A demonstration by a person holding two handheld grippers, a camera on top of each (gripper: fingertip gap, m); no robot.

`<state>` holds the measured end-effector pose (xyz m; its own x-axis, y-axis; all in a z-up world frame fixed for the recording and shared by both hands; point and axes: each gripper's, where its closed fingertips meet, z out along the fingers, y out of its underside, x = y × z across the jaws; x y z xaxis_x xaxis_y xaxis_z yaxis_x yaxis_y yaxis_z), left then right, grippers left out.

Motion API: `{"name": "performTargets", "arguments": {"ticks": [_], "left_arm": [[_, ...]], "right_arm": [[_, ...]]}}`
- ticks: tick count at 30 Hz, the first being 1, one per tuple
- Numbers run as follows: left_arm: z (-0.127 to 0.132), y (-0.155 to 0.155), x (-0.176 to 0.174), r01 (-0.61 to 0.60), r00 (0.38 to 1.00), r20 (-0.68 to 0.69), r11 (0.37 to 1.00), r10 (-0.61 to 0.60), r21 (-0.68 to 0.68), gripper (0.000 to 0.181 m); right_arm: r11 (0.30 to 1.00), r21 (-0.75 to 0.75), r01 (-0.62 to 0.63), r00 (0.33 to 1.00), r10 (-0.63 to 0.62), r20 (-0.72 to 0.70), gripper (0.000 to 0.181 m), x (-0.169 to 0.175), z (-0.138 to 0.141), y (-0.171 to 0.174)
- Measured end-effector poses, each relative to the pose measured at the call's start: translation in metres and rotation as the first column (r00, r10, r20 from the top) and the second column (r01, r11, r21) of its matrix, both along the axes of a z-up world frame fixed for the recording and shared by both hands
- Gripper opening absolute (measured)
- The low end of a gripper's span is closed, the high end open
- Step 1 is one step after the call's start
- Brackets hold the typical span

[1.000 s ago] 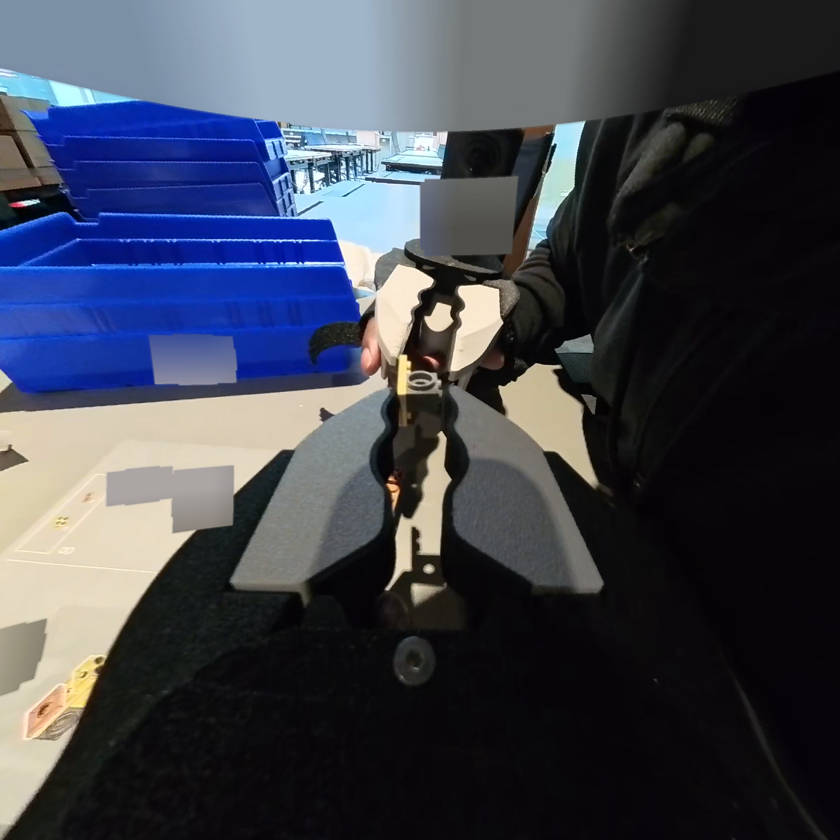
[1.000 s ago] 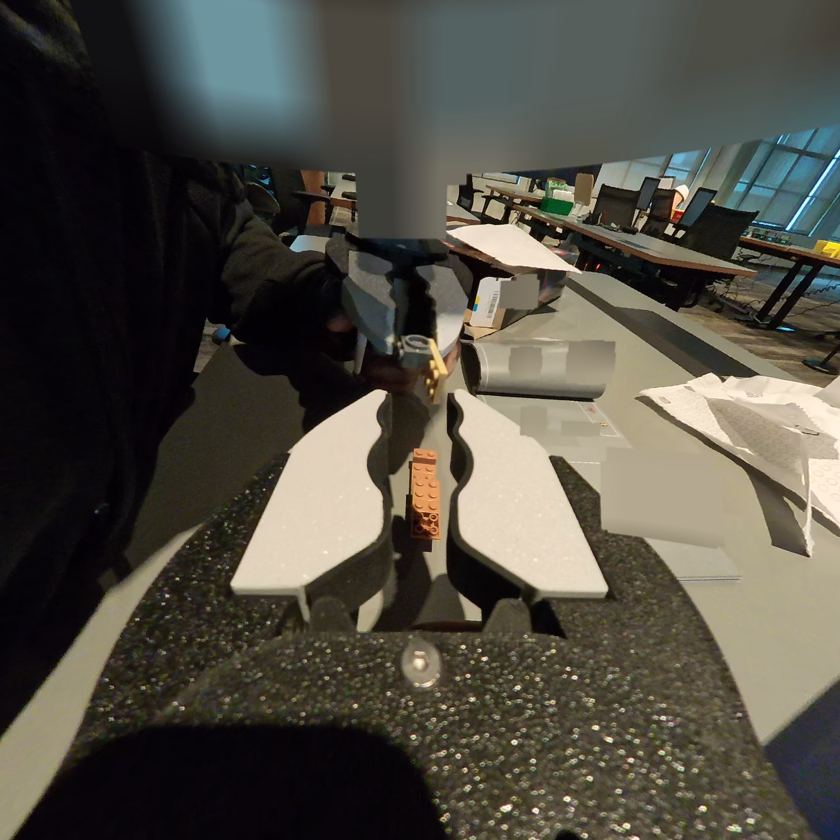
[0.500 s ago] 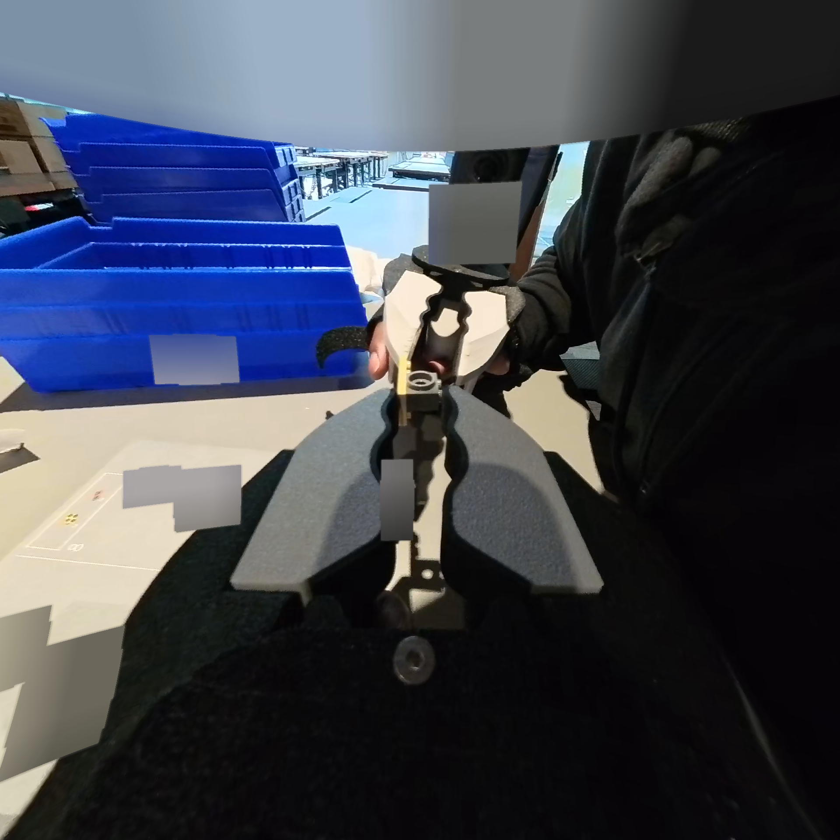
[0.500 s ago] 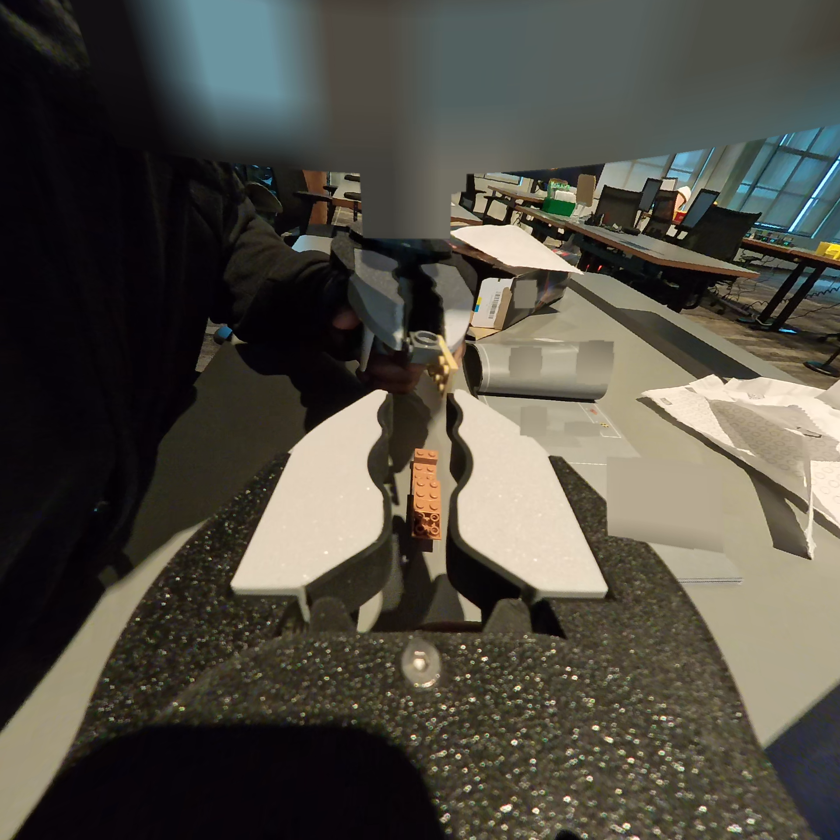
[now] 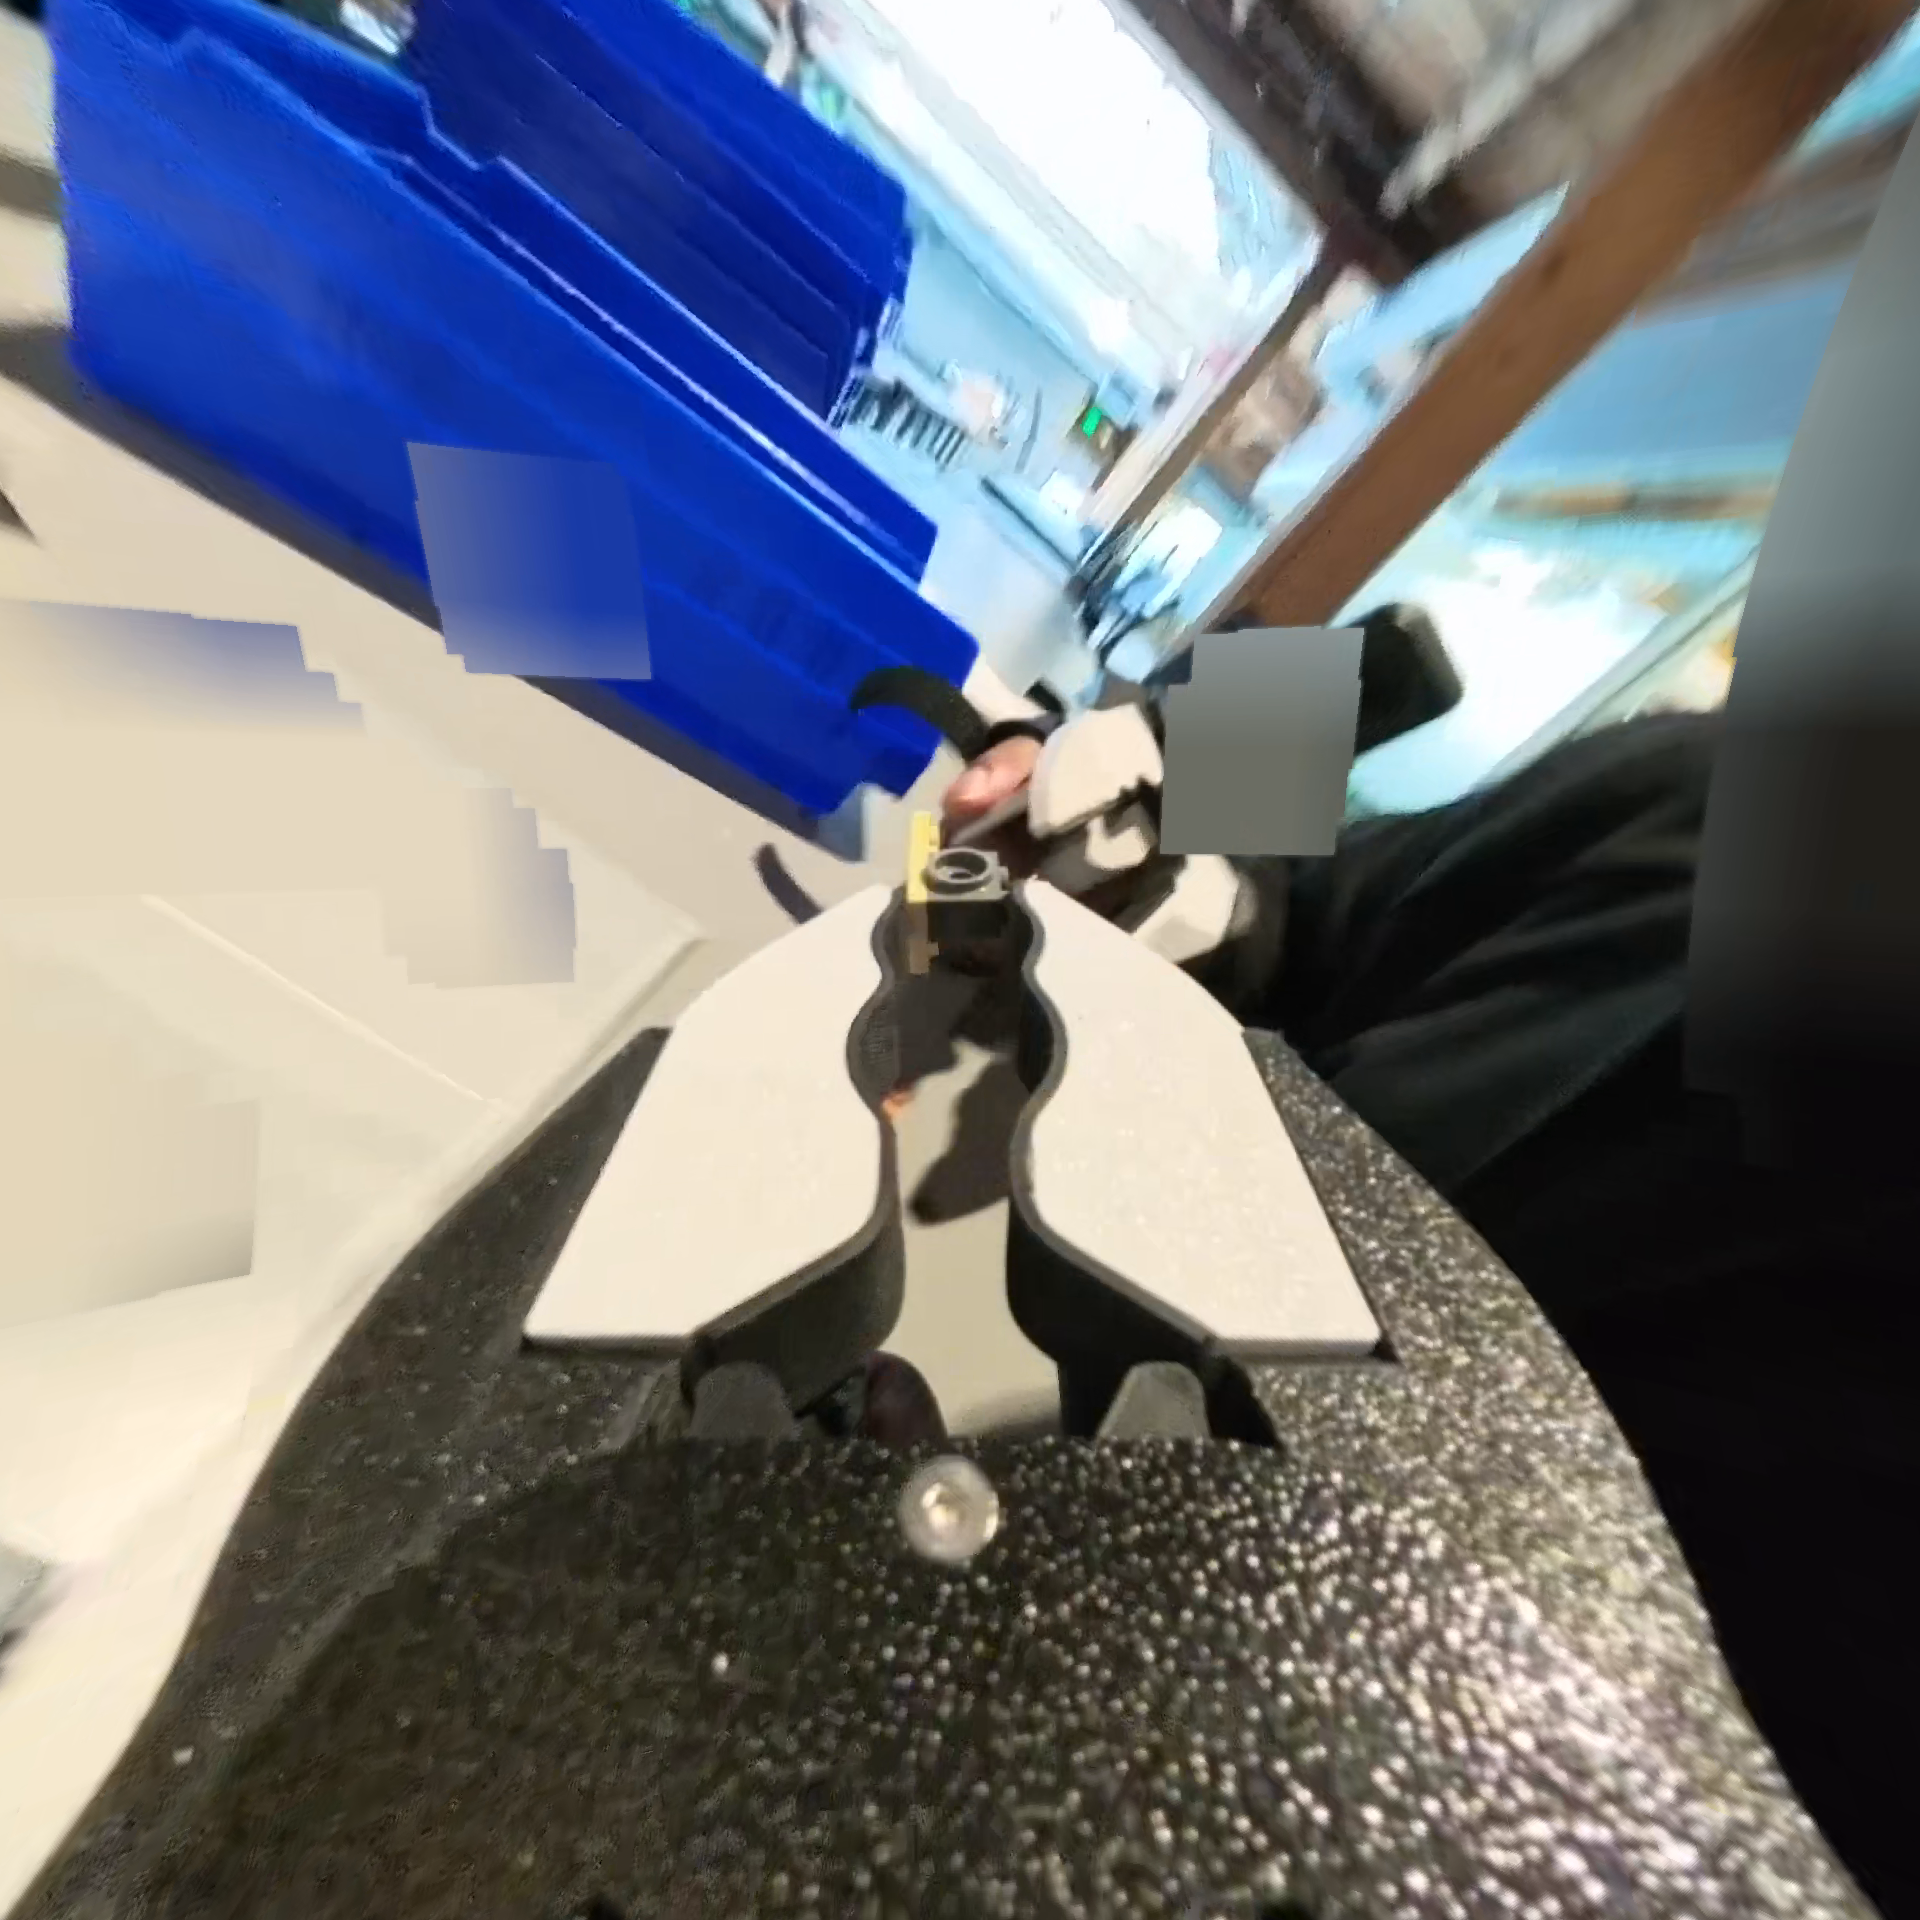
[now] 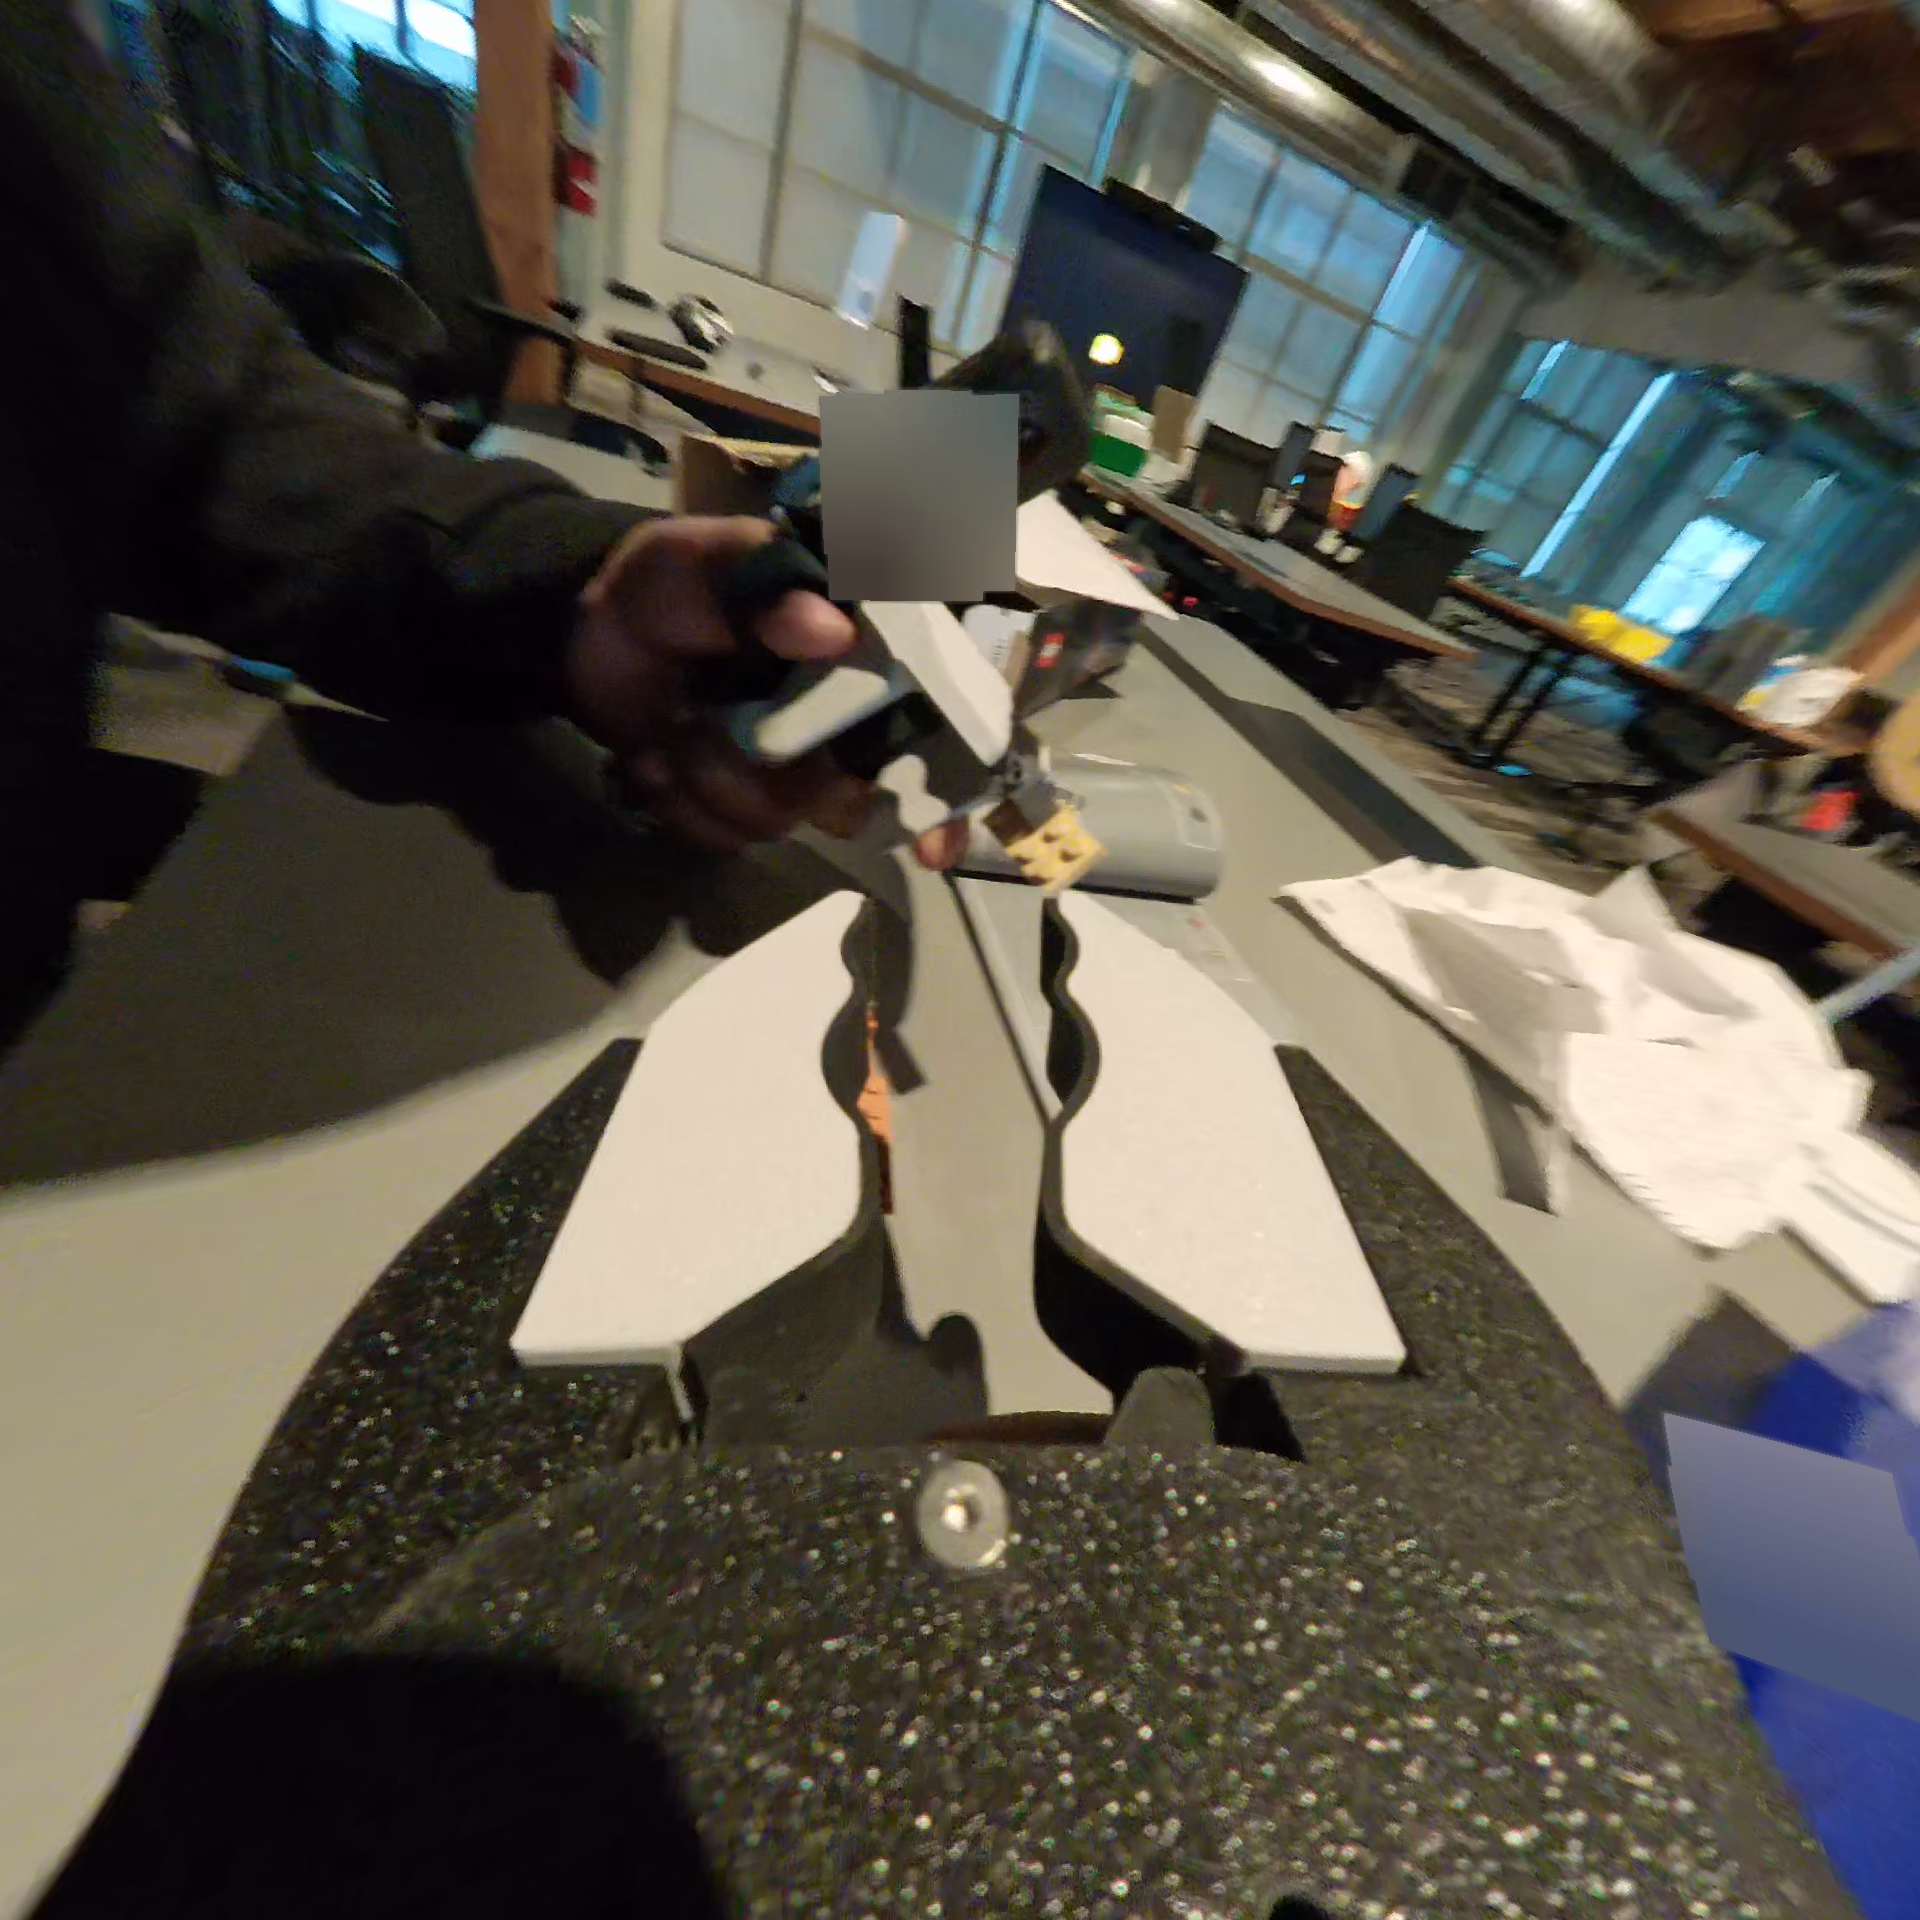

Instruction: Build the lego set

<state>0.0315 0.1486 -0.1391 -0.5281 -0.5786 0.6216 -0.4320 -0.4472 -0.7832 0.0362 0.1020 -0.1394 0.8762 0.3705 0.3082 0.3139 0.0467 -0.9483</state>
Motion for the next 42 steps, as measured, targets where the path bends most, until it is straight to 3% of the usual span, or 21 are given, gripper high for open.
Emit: {"name": "performTargets", "arguments": {"ticks": [1, 4, 8, 18, 25, 36, 40, 42], "left_arm": [[0.001, -0.003, -0.001, -0.004, 1.000, -0.020, 0.999, 0.002, -0.052, 0.017], [-0.001, -0.015, -0.007, -0.017, 0.997, -0.080, 0.988, 0.004, -0.156, 0.017], [-0.005, -0.034, -0.021, -0.028, 0.992, -0.123, 0.983, 0.006, -0.179, 0.017], [-0.015, -0.055, -0.063, -0.040, 0.980, -0.198, 0.979, -0.001, -0.200, 0.017], [-0.022, -0.057, -0.074, -0.030, 0.972, -0.235, 0.976, -0.022, -0.214, 0.017], [-0.027, -0.064, -0.074, -0.004, 0.962, -0.269, 0.976, -0.057, -0.219, 0.017], [-0.028, -0.066, -0.075, 0.014, 0.958, -0.276, 0.974, -0.079, -0.228, 0.017], [-0.028, -0.066, -0.075, 0.019, 0.957, -0.278, 0.973, -0.084, -0.229, 0.017]], "right_arm": [[1.000, 0.012, 0.014, 1.000, -0.014, 0.028, 0.030, 0.000, 0.001, 0.000], [0.999, 0.032, 0.028, 0.991, -0.032, 0.132, 0.037, -0.007, 0.001, -0.001], [0.999, 0.037, -0.008, 0.973, 0.000, 0.229, 0.041, -0.025, -0.002, -0.004], [0.994, -0.051, -0.099, 0.946, 0.110, 0.303, 0.047, -0.063, -0.020, -0.008], [0.989, -0.082, -0.124, 0.913, 0.146, 0.380, 0.049, -0.076, -0.030, -0.010], [0.990, -0.102, -0.095, 0.891, 0.130, 0.436, 0.036, -0.073, -0.038, -0.011], [0.987, -0.117, -0.109, 0.897, 0.148, 0.416, 0.018, -0.073, -0.038, -0.012], [0.985, -0.133, -0.108, 0.897, 0.154, 0.414, 0.017, -0.074, -0.040, -0.013]]}}
